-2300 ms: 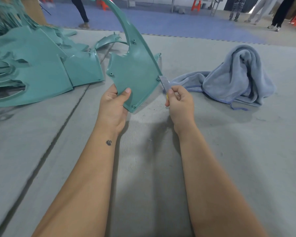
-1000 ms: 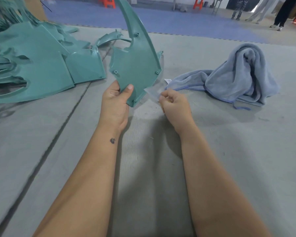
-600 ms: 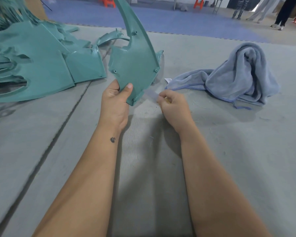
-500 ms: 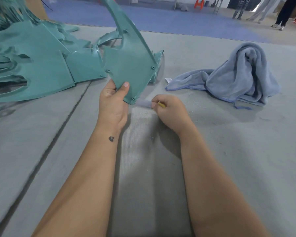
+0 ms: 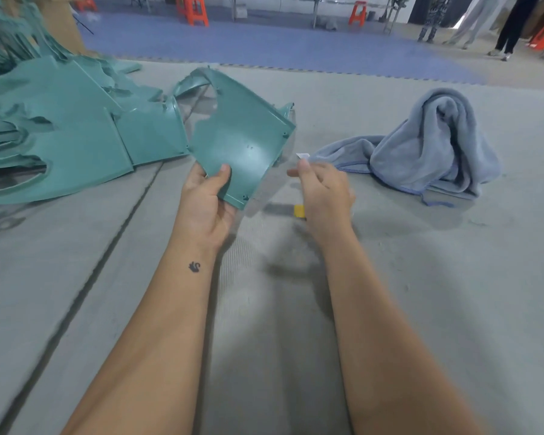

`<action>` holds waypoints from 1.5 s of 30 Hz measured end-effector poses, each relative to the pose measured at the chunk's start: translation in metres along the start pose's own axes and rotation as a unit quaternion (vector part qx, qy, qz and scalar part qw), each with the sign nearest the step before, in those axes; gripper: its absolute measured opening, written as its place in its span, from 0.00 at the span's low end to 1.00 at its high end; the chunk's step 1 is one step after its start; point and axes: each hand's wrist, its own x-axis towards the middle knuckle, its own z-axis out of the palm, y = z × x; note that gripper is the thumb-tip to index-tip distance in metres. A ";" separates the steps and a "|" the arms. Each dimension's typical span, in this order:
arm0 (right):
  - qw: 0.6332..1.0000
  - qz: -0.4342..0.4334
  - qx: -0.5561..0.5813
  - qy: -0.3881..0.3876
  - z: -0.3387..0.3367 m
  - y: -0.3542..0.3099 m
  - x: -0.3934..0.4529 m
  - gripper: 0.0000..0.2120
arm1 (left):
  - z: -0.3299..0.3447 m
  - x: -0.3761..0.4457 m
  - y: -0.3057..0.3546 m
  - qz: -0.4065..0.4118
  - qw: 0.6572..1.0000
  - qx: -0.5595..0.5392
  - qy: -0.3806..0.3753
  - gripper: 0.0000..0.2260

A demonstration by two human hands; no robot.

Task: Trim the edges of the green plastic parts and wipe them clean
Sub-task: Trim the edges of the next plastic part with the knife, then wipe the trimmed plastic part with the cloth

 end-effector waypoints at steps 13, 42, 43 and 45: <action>0.948 -0.026 0.266 -0.175 0.003 -0.021 -0.014 0.07 | -0.005 -0.002 0.000 -0.064 0.997 0.039 -0.023 0.12; 0.957 0.126 -0.149 0.216 -0.064 0.002 0.055 0.17 | 0.005 0.003 -0.018 -0.073 0.987 0.093 0.109 0.21; 0.955 0.147 -0.162 0.202 -0.066 0.006 0.057 0.17 | 0.004 0.004 -0.018 -0.079 0.987 0.091 0.108 0.21; 0.949 0.190 -0.185 0.171 -0.072 0.014 0.060 0.21 | 0.003 0.005 -0.018 -0.090 0.986 0.088 0.105 0.20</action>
